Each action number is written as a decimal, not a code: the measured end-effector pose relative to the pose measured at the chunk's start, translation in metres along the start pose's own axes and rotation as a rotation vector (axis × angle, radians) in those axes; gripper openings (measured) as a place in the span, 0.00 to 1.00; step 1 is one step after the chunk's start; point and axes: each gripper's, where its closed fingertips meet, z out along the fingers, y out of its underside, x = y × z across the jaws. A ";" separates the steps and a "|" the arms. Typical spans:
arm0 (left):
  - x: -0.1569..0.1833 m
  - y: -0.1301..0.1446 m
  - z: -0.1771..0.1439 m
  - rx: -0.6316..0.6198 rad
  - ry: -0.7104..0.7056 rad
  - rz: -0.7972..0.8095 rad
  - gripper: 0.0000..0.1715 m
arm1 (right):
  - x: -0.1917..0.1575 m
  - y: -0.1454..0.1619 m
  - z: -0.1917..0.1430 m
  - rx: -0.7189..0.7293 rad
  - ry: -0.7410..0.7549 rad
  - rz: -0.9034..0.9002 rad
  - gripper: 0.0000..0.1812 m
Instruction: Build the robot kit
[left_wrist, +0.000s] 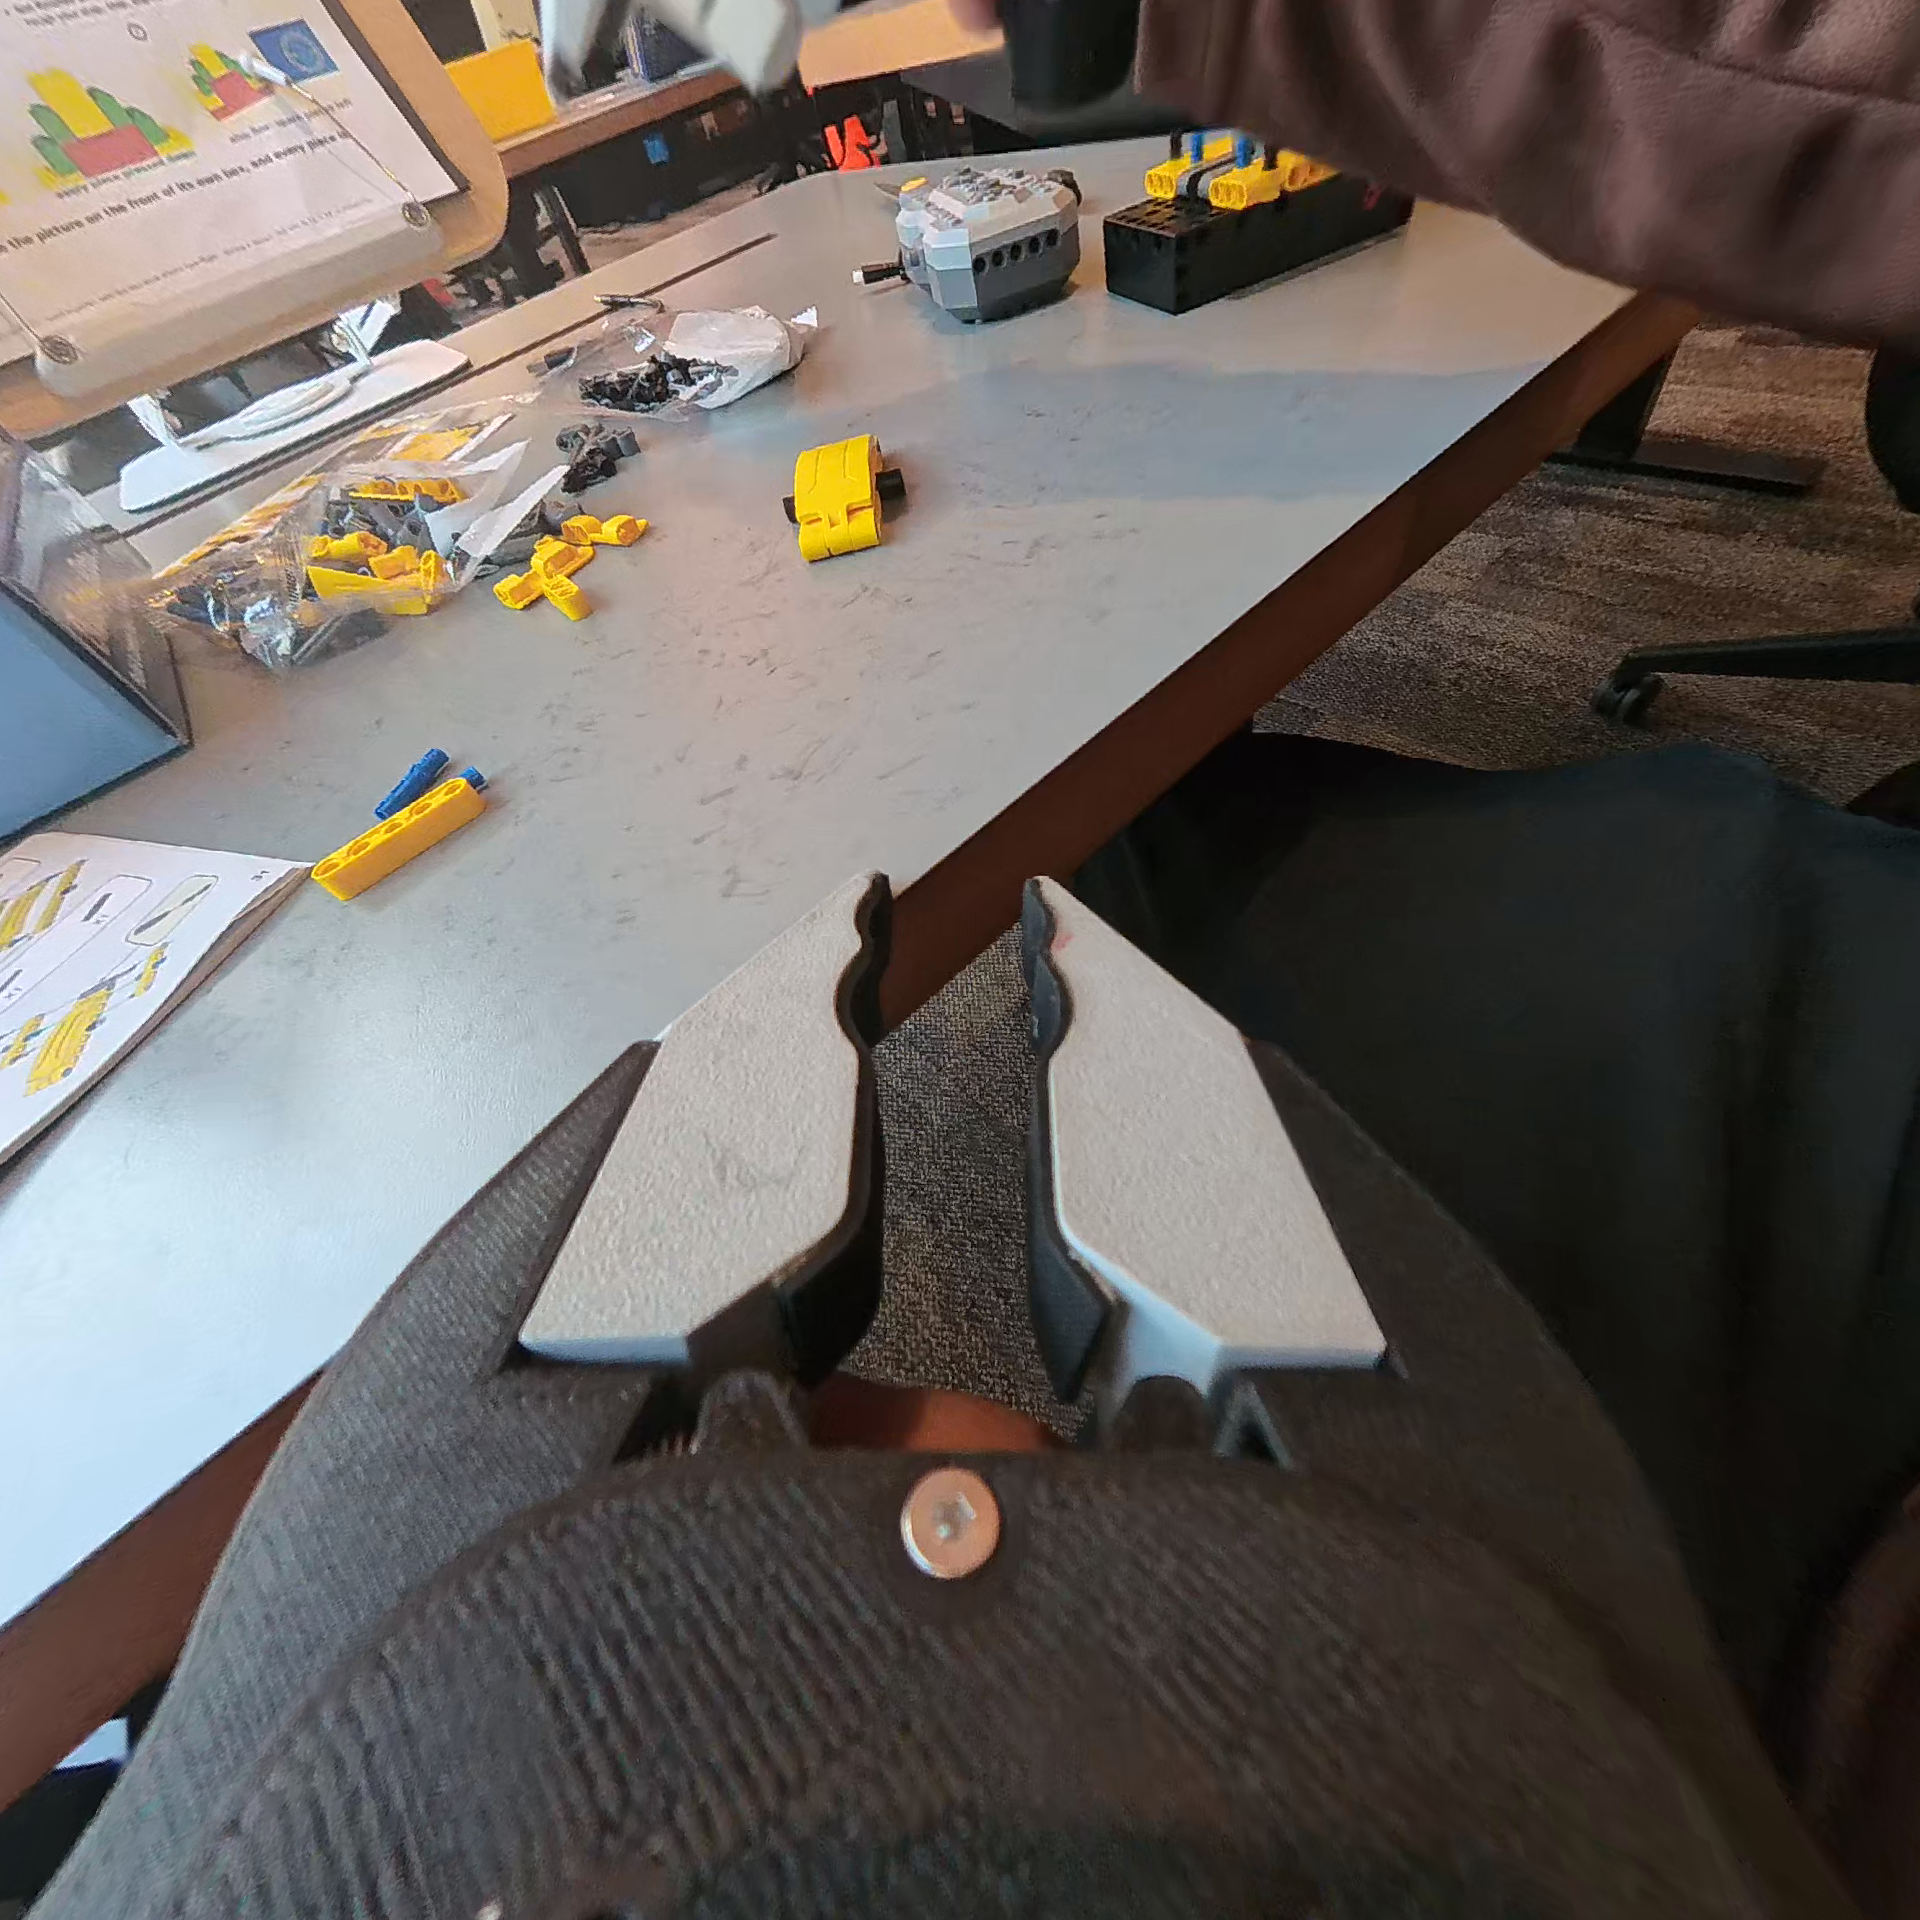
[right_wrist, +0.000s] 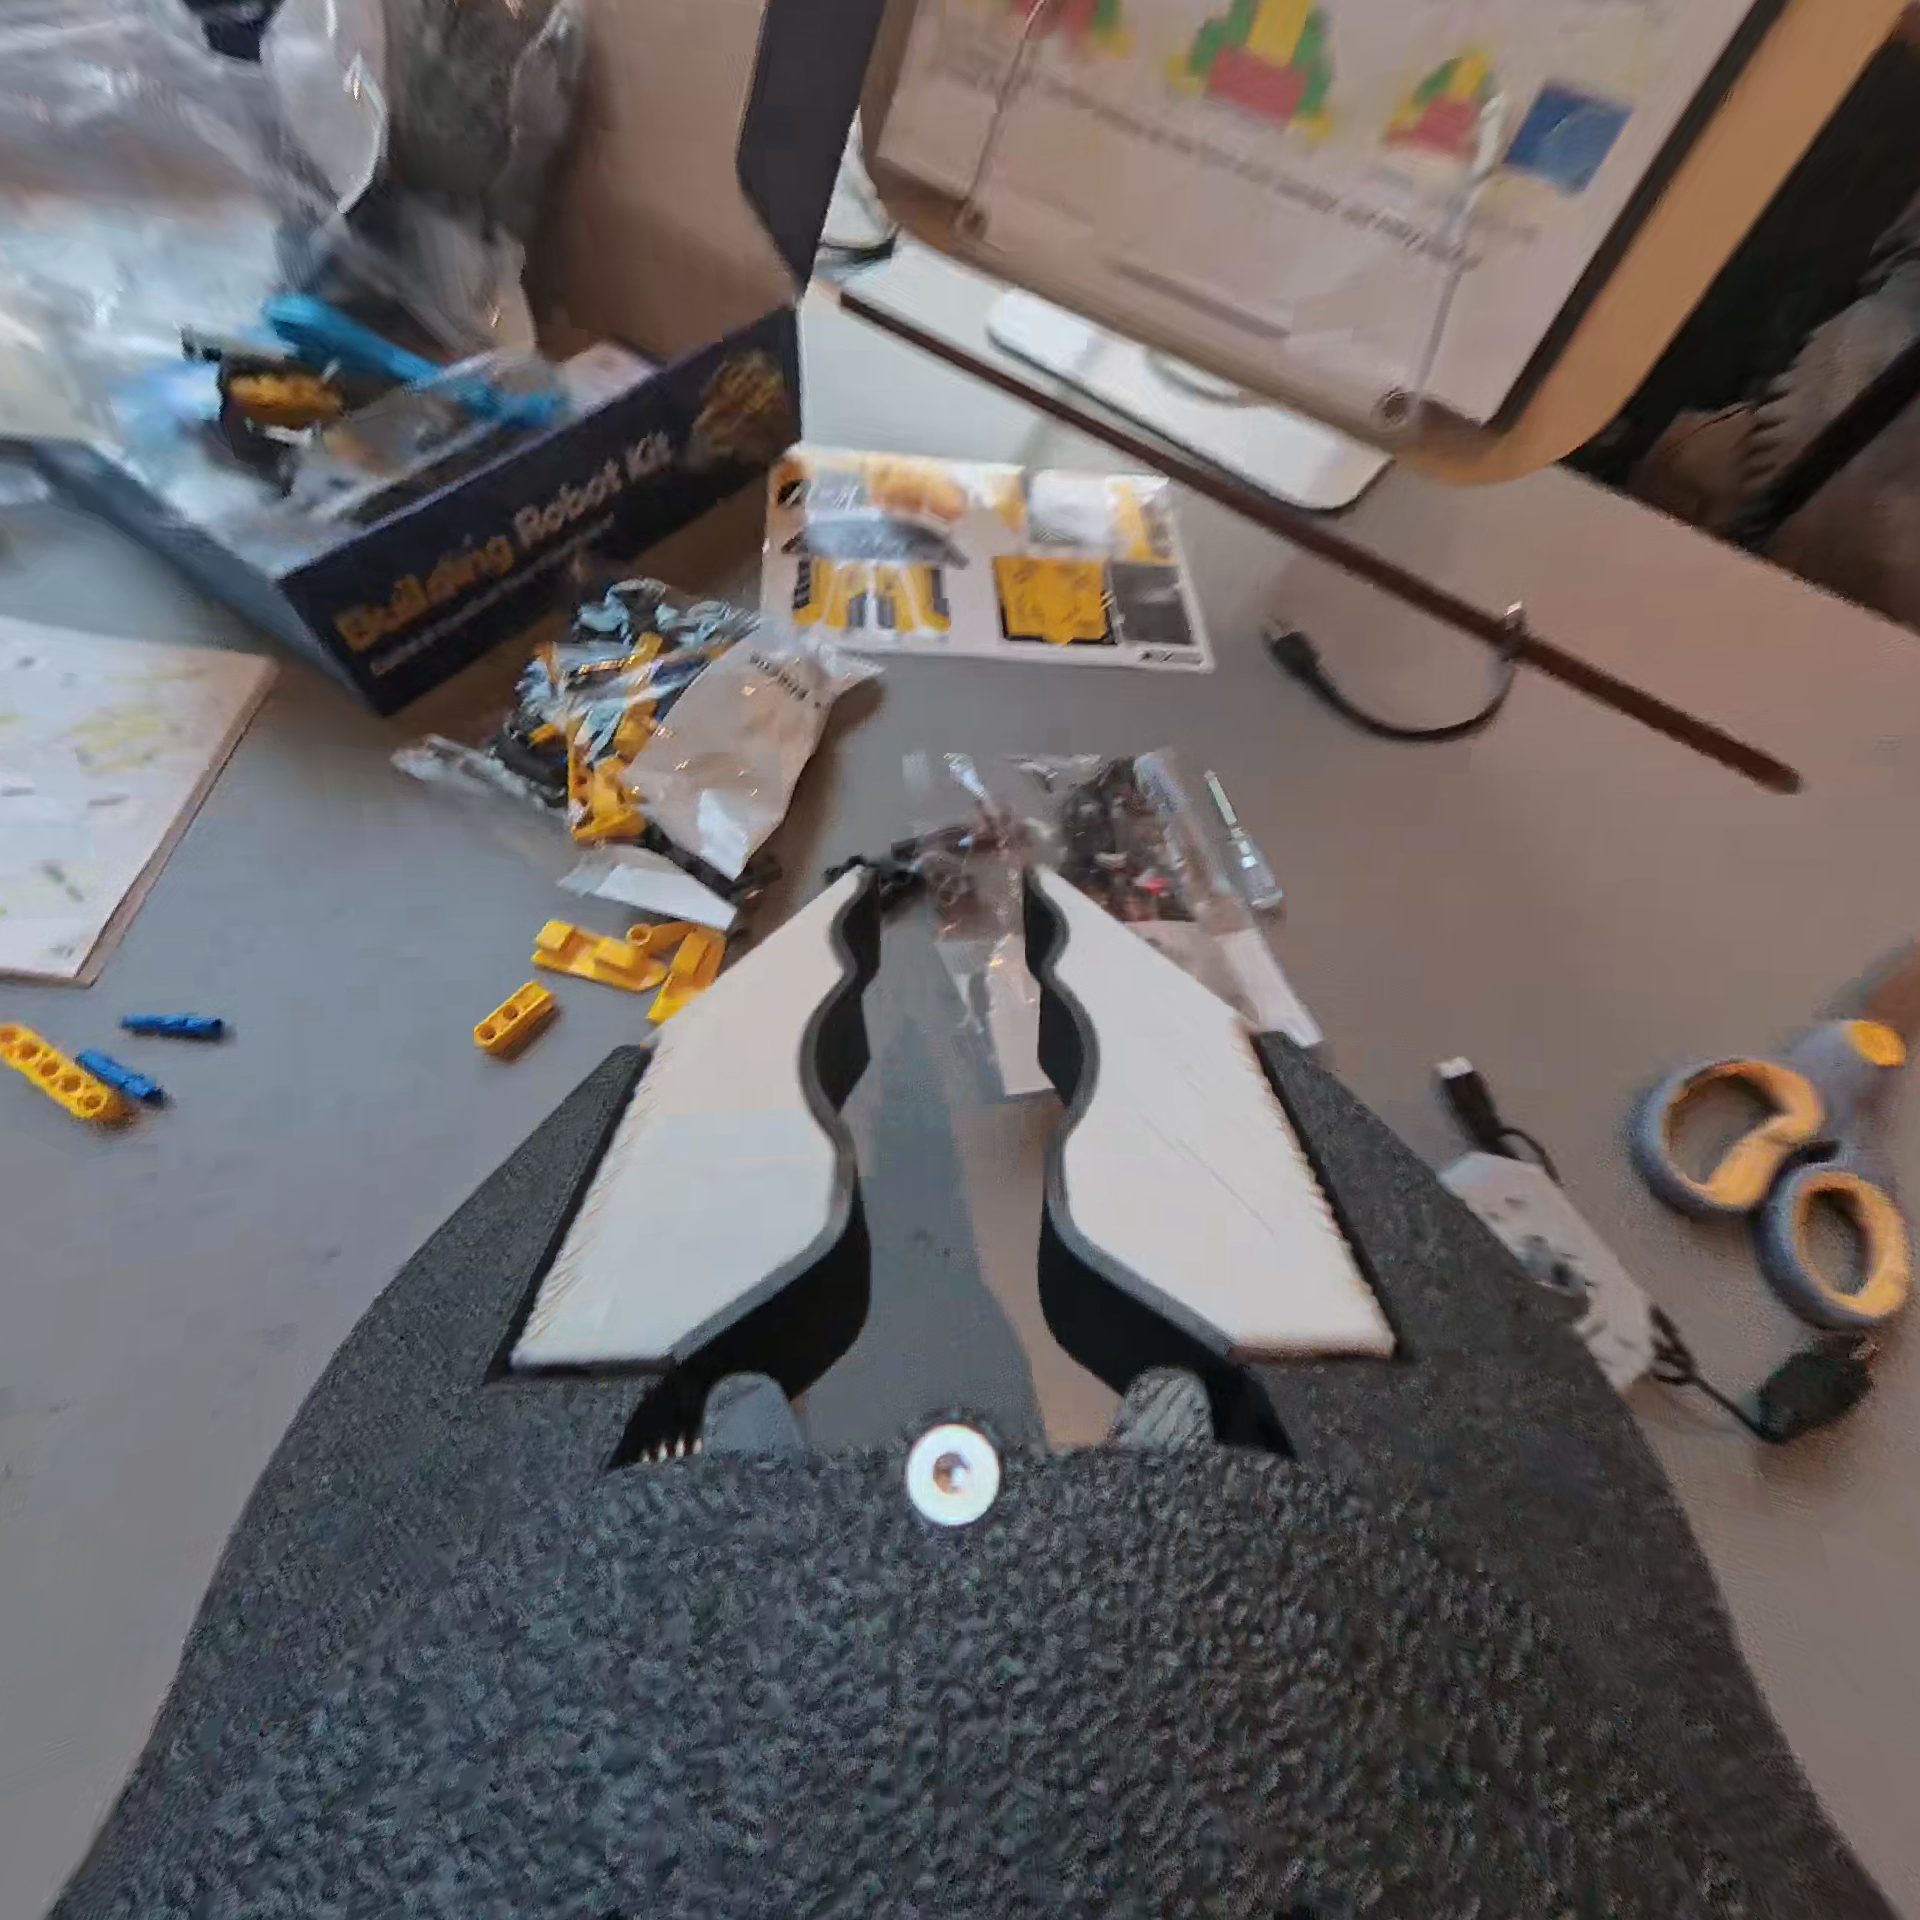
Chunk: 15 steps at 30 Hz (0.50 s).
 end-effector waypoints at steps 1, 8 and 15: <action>0.000 0.000 0.000 0.000 -0.002 0.003 0.13 | -0.012 0.008 0.009 -0.035 -0.035 -0.025 0.16; 0.000 0.000 0.001 -0.002 -0.002 0.008 0.13 | -0.114 0.037 0.038 -0.134 -0.349 -0.194 0.20; -0.001 -0.001 -0.002 0.007 0.002 -0.004 0.13 | -0.083 -0.004 0.026 0.041 -0.150 -0.206 0.00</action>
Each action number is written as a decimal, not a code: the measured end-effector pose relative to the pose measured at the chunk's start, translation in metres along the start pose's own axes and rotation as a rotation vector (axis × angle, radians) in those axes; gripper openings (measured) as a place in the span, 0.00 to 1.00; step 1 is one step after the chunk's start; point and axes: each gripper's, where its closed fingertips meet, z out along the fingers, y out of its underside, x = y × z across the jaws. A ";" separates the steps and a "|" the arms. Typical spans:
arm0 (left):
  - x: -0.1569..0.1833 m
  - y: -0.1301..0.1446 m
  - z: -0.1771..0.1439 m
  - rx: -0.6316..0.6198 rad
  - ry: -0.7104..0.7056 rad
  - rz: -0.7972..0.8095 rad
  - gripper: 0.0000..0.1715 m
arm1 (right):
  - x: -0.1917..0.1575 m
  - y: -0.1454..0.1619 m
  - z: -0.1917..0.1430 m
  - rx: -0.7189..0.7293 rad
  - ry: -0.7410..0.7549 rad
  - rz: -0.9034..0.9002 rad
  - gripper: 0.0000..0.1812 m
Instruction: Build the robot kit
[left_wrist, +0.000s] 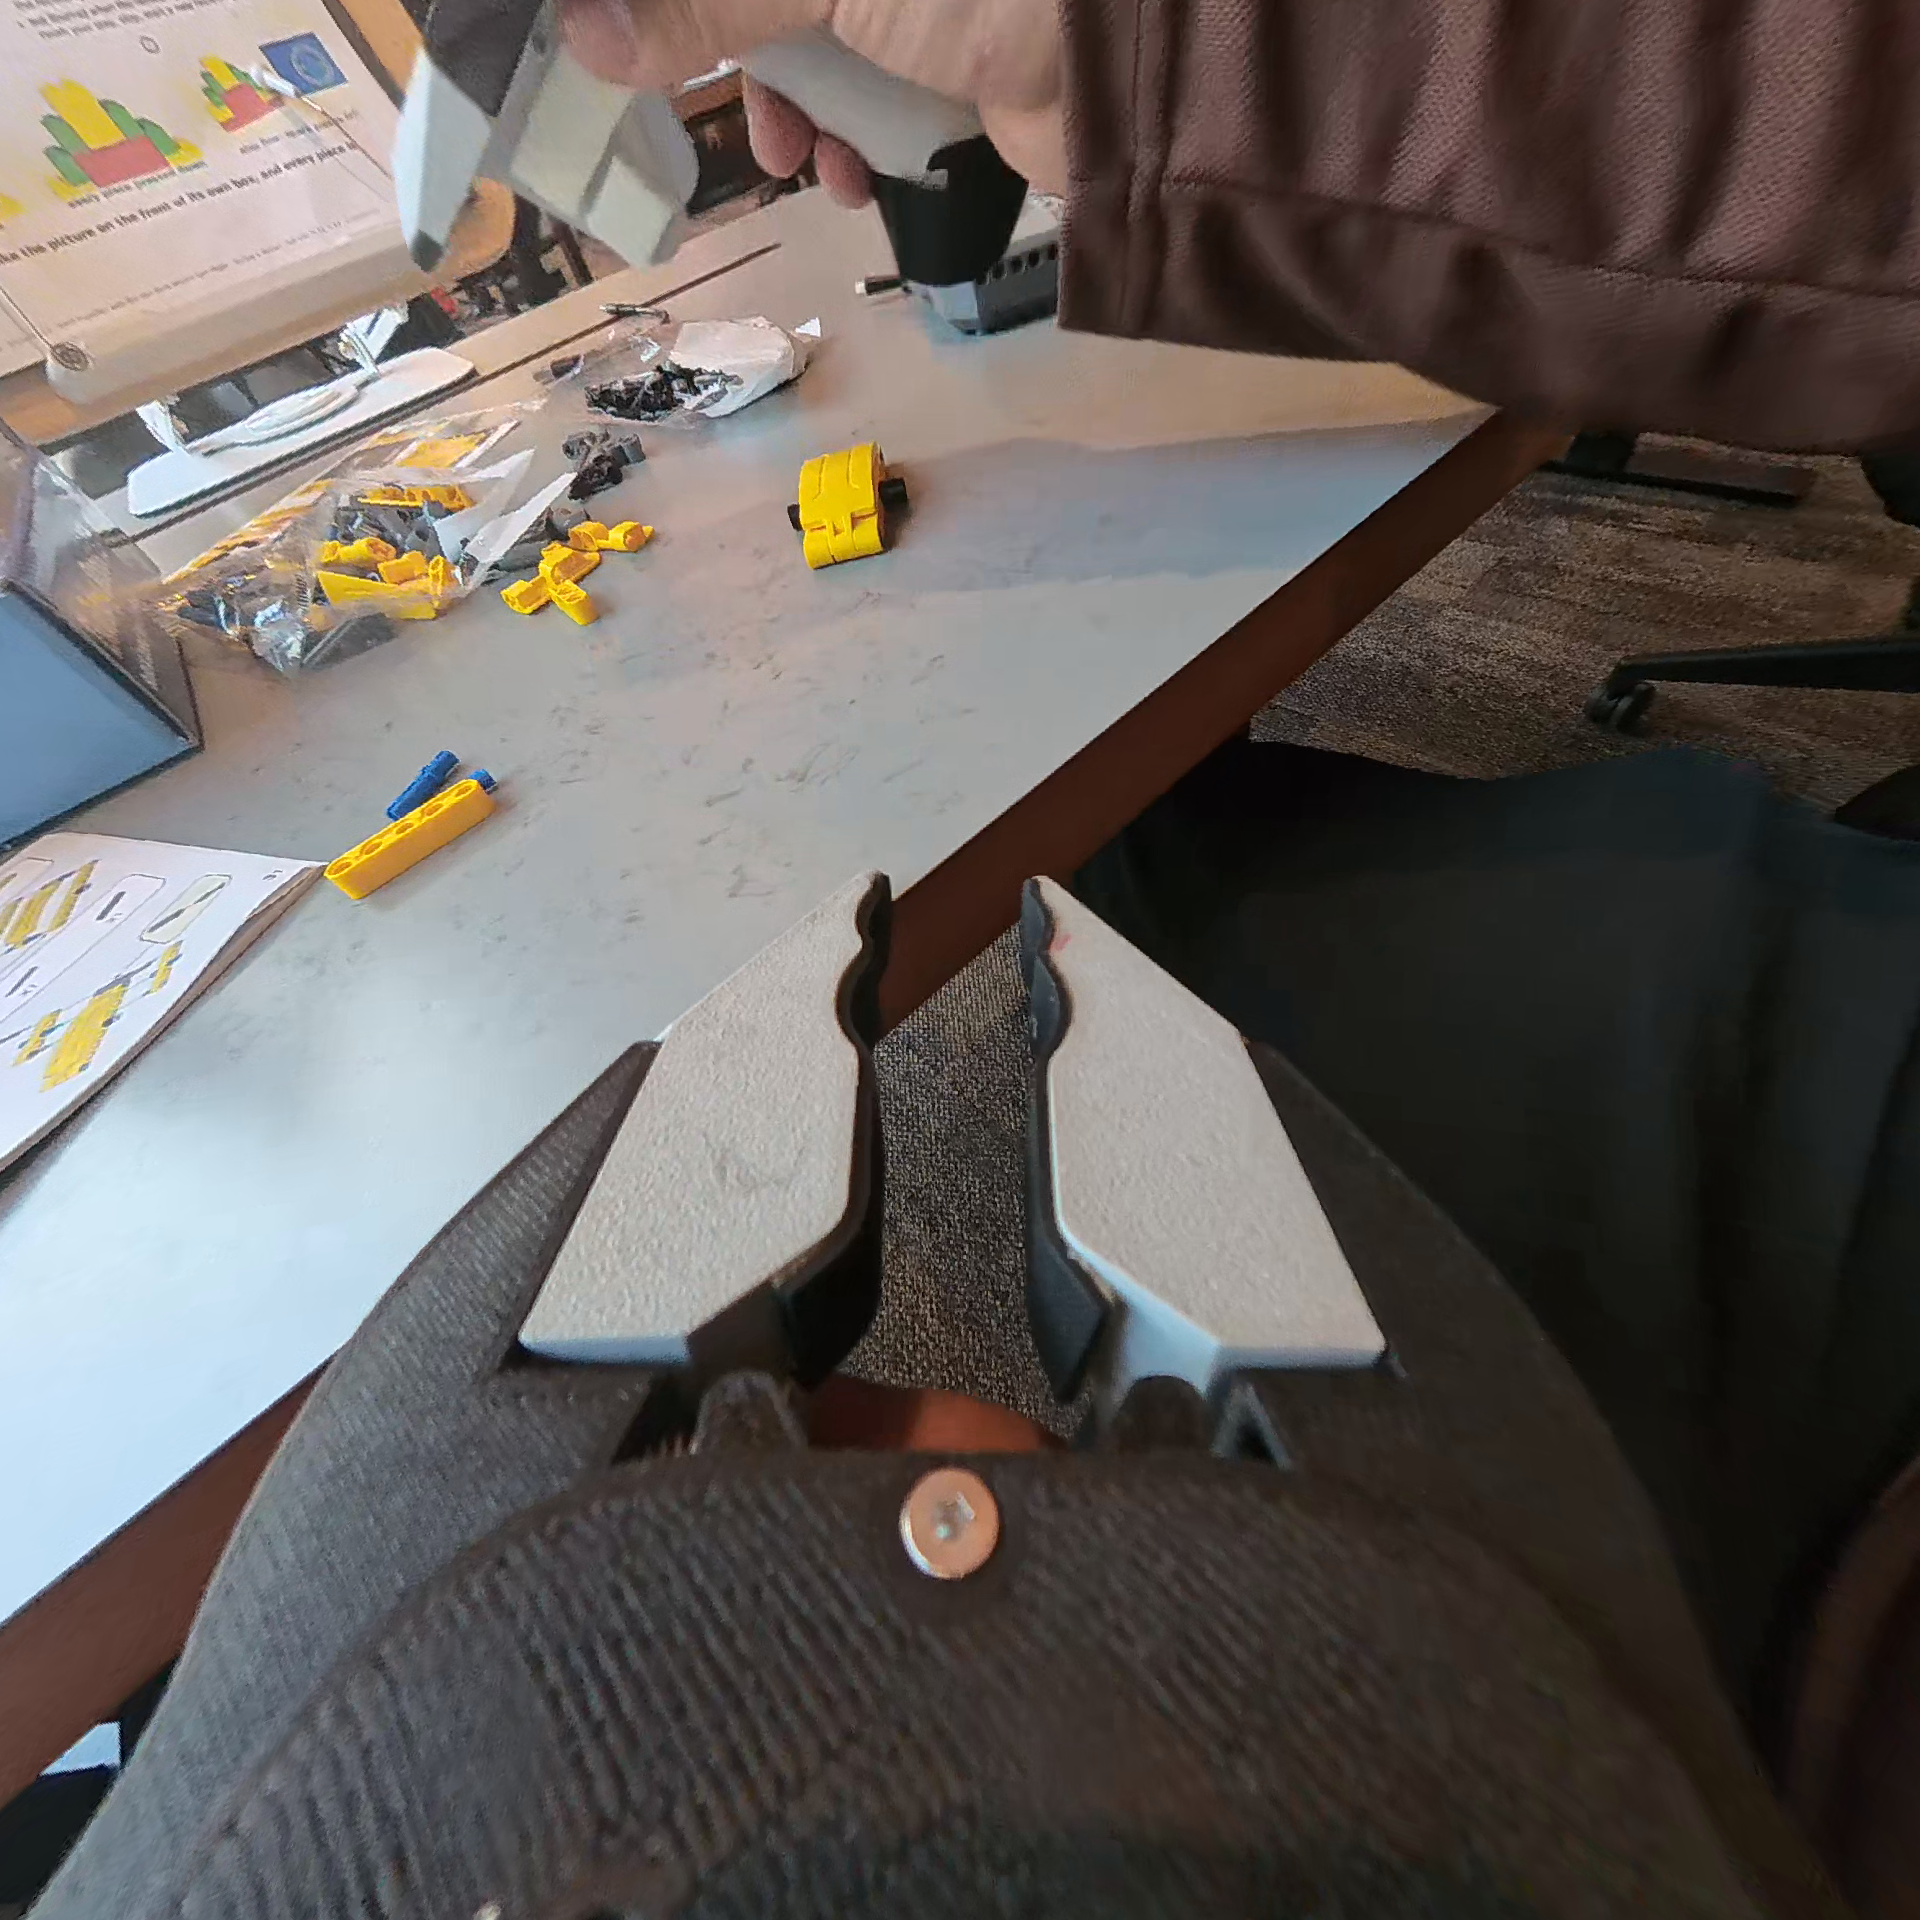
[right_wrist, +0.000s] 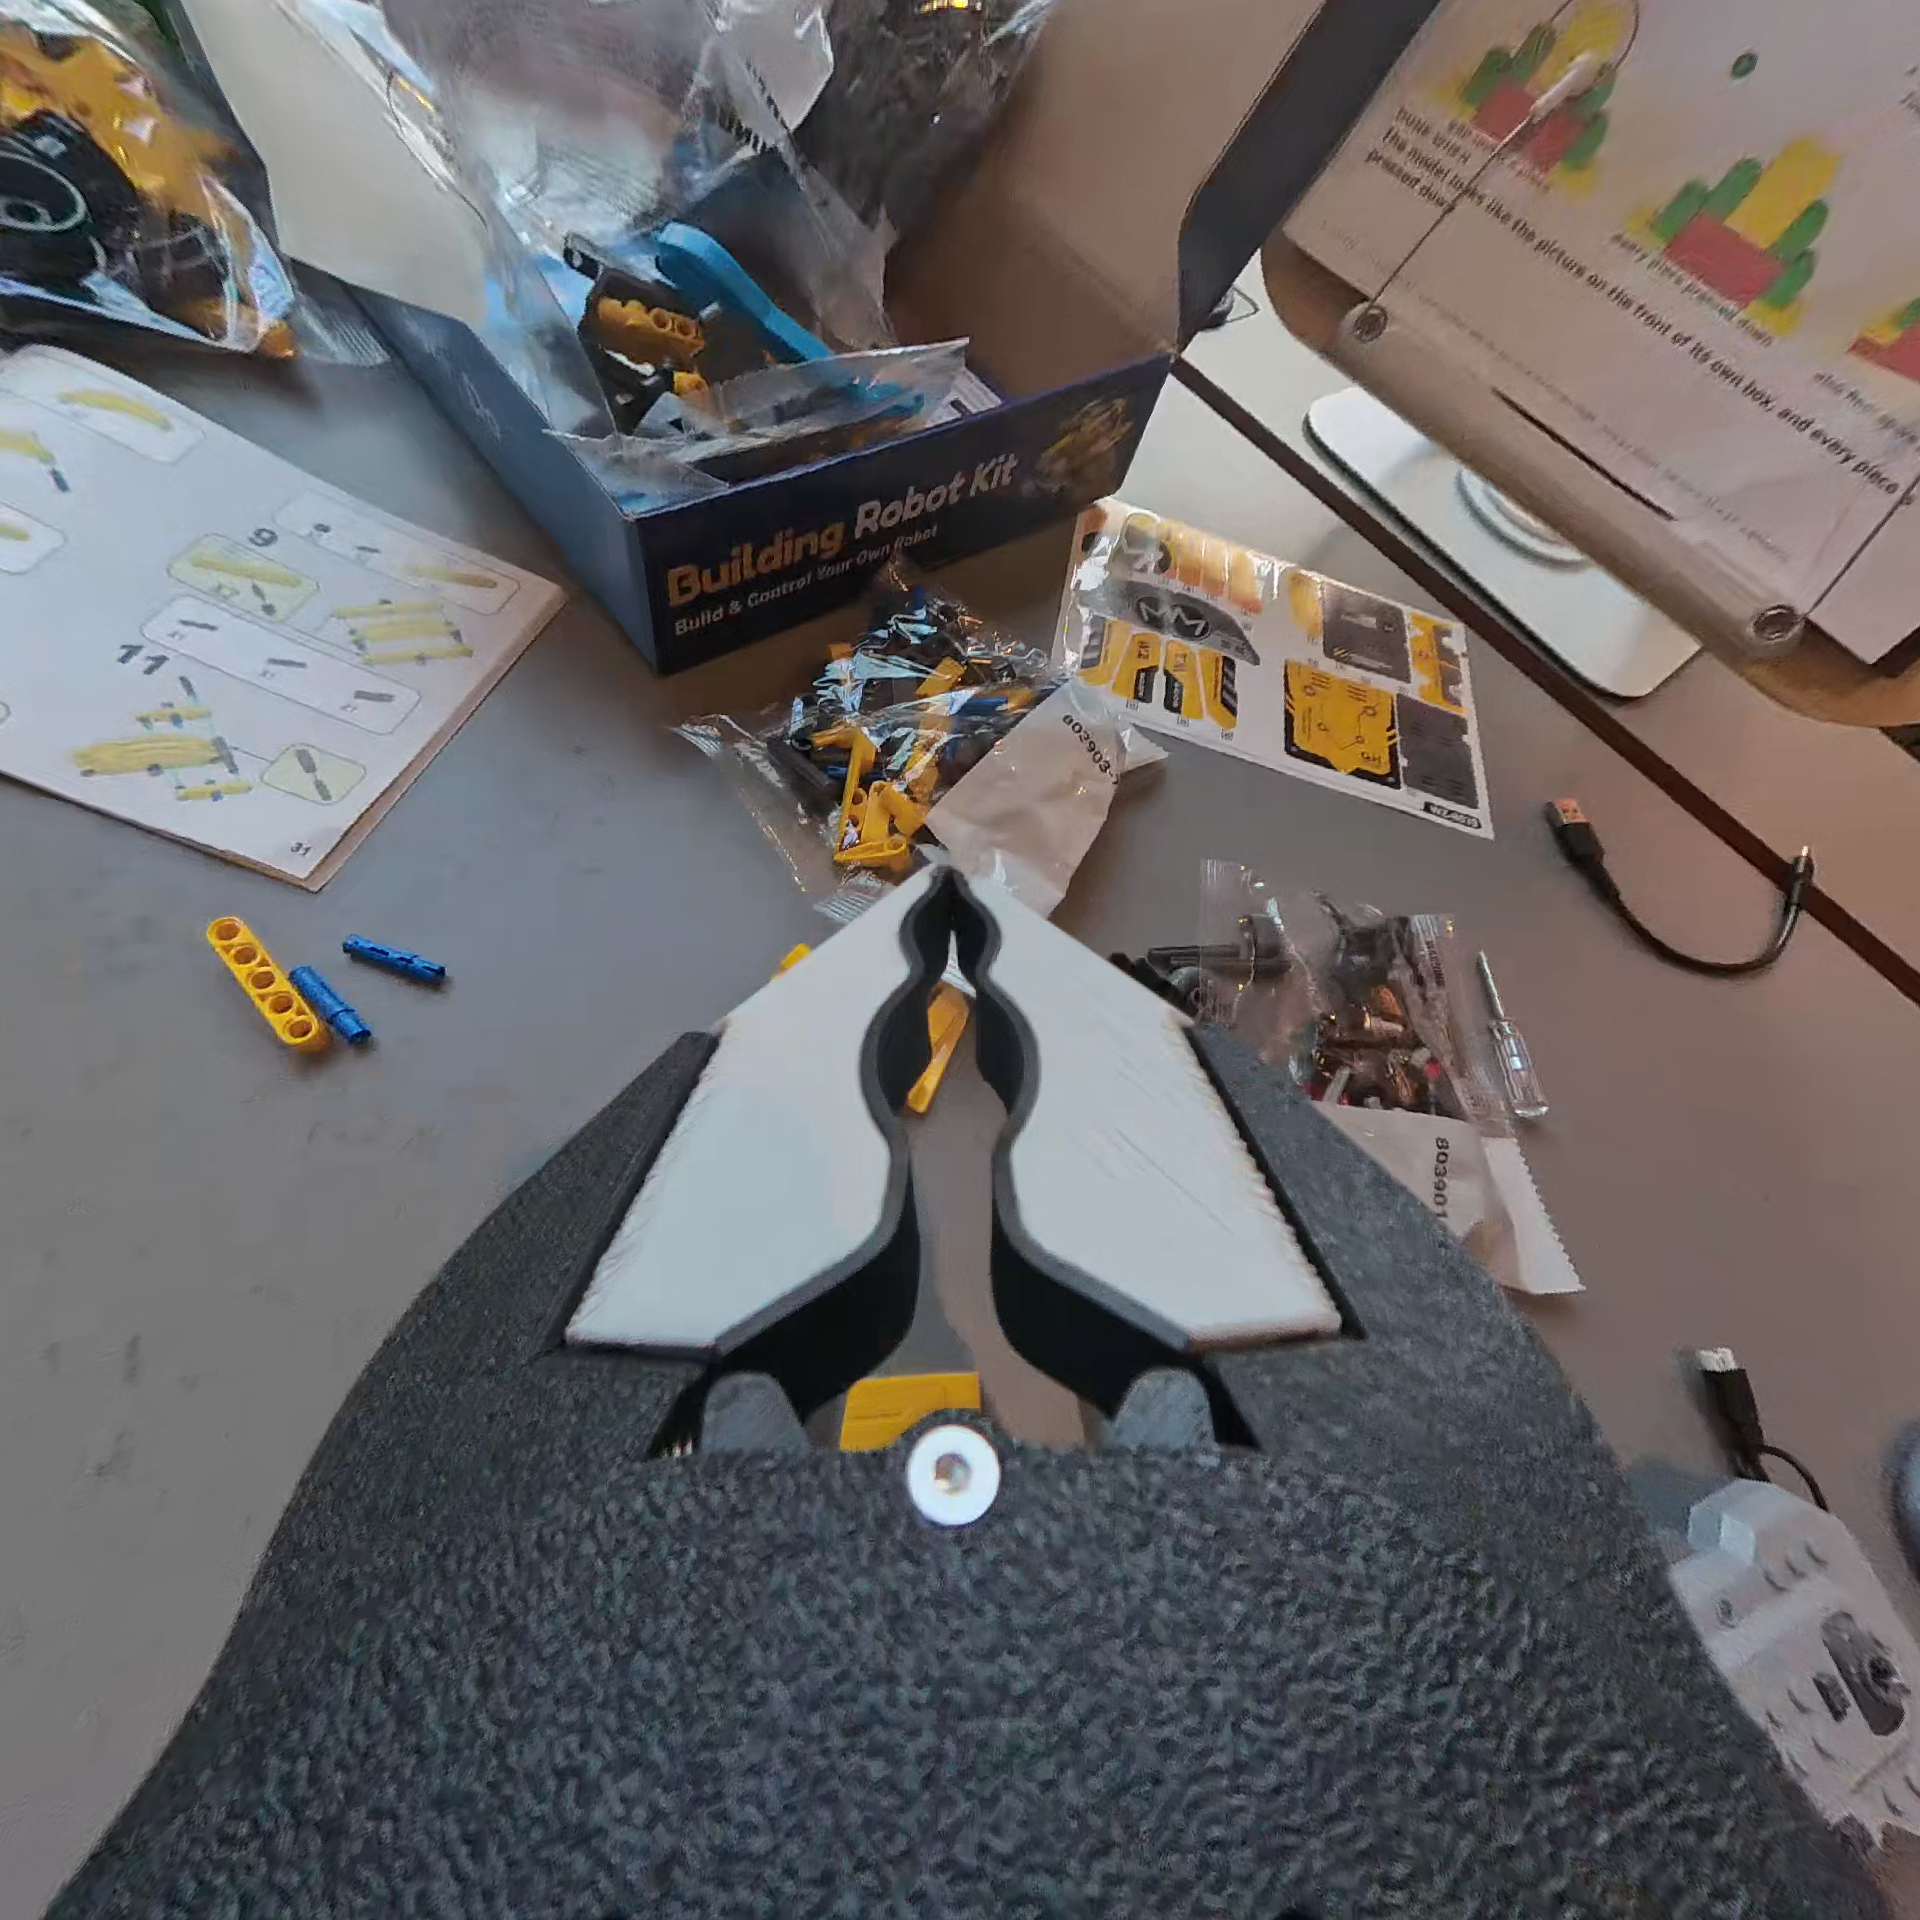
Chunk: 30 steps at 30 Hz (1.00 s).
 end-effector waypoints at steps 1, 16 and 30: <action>-0.001 0.000 0.000 0.000 -0.001 -0.003 0.12 | -0.002 -0.001 -0.001 0.008 -0.010 0.008 0.00; -0.041 0.009 -0.030 0.007 -0.157 -0.096 0.12 | -0.173 -0.047 -0.001 0.079 -0.551 -0.373 0.00; -0.295 0.005 -0.141 -0.117 -0.635 -0.405 0.32 | -0.111 -0.095 -0.044 0.213 -0.453 -0.242 0.01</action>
